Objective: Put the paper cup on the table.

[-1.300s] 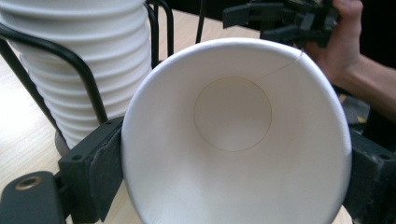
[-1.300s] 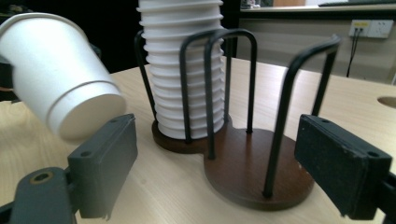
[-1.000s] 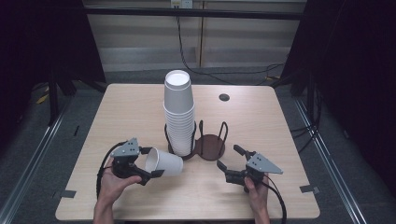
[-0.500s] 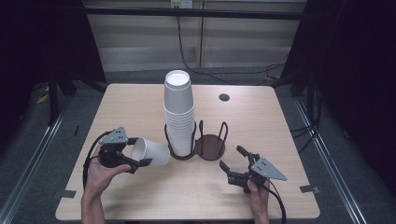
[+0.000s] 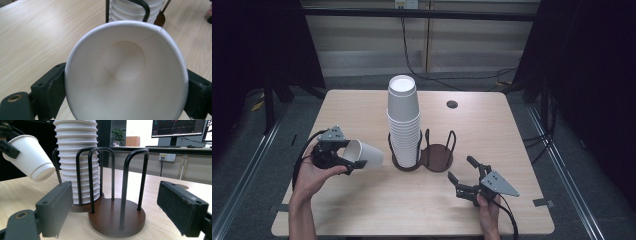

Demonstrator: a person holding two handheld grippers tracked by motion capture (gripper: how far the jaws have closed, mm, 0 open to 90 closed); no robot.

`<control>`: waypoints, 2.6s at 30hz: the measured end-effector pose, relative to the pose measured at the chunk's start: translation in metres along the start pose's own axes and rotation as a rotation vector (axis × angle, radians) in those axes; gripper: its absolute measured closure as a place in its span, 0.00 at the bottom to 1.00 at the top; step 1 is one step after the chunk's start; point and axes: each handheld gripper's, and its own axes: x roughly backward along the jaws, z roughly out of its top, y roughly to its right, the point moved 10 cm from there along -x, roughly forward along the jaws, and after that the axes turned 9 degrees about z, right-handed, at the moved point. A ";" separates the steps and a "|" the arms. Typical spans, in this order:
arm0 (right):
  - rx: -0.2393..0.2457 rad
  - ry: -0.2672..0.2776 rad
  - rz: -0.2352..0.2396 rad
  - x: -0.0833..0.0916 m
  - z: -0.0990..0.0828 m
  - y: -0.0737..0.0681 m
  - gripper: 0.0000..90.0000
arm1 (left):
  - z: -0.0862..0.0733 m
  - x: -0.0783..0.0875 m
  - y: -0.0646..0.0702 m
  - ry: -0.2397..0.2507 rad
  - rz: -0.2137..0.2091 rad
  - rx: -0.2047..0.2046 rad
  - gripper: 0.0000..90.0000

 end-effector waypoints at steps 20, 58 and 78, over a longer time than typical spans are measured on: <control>0.000 0.002 0.001 0.000 0.000 0.000 0.15 | 0.011 -0.001 -0.030 -0.144 0.079 -0.054 0.11; 0.000 0.000 -0.001 0.000 0.000 0.000 0.15 | -0.014 -0.036 -0.047 -0.461 0.111 -0.153 0.09; -0.001 0.000 -0.006 0.000 0.000 0.000 0.15 | -0.021 -0.048 -0.045 -0.445 0.110 -0.146 0.07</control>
